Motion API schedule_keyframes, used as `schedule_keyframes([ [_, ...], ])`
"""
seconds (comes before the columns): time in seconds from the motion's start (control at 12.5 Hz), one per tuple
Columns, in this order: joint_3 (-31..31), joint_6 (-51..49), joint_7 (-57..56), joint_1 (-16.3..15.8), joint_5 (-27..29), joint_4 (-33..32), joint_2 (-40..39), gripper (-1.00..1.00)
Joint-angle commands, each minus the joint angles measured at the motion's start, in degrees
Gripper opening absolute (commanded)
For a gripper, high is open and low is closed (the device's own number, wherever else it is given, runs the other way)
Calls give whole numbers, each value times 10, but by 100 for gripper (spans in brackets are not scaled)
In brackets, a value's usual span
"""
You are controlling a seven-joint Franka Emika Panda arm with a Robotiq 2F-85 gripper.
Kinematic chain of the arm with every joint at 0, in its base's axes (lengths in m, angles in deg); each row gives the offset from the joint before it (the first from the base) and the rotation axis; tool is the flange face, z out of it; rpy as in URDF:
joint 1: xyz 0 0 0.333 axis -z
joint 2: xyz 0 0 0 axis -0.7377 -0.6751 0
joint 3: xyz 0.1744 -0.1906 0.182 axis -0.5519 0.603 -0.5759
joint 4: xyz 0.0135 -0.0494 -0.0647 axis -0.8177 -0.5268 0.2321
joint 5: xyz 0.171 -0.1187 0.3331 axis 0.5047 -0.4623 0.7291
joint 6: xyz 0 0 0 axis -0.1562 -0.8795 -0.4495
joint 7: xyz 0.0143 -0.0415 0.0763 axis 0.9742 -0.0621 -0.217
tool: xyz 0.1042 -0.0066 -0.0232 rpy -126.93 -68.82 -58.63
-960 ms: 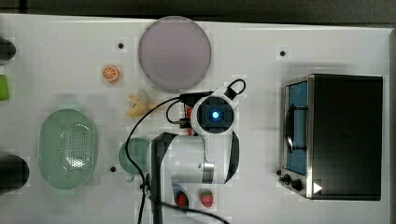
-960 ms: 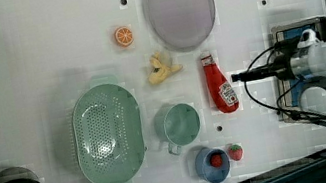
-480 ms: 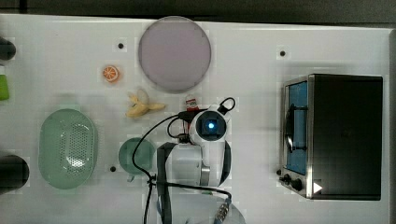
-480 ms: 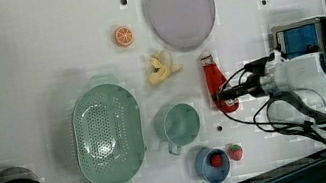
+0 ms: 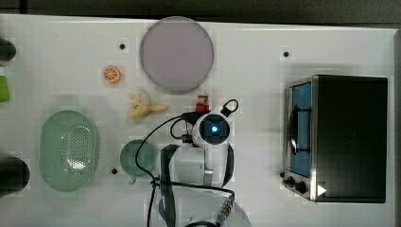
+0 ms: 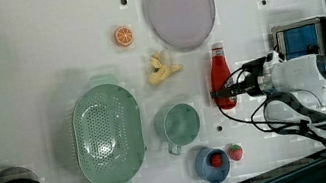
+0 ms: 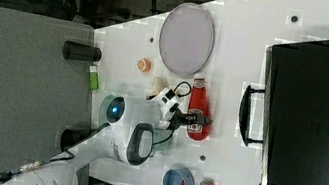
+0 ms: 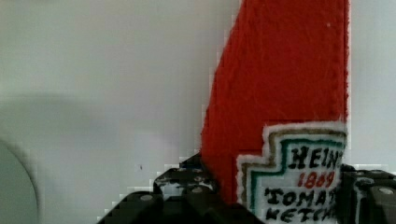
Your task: Pick Ketchup from the table and place it in strainer.
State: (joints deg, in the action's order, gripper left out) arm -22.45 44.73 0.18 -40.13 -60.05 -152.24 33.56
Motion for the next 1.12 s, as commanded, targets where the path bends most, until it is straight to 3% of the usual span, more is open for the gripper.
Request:
schedule_keyframes([
  [0.08, 0, -13, -16, 0, -3, 8, 63, 26],
  [0.32, 1, -95, -14, 0, -2, 9, 144, 26],
  [0.72, -28, -315, 29, -5, -1, 47, 297, 26],
  [0.96, -72, -438, 100, -11, 1, 97, 334, 26],
  [1.12, -105, -468, 119, -15, 1, 128, 335, 26],
])
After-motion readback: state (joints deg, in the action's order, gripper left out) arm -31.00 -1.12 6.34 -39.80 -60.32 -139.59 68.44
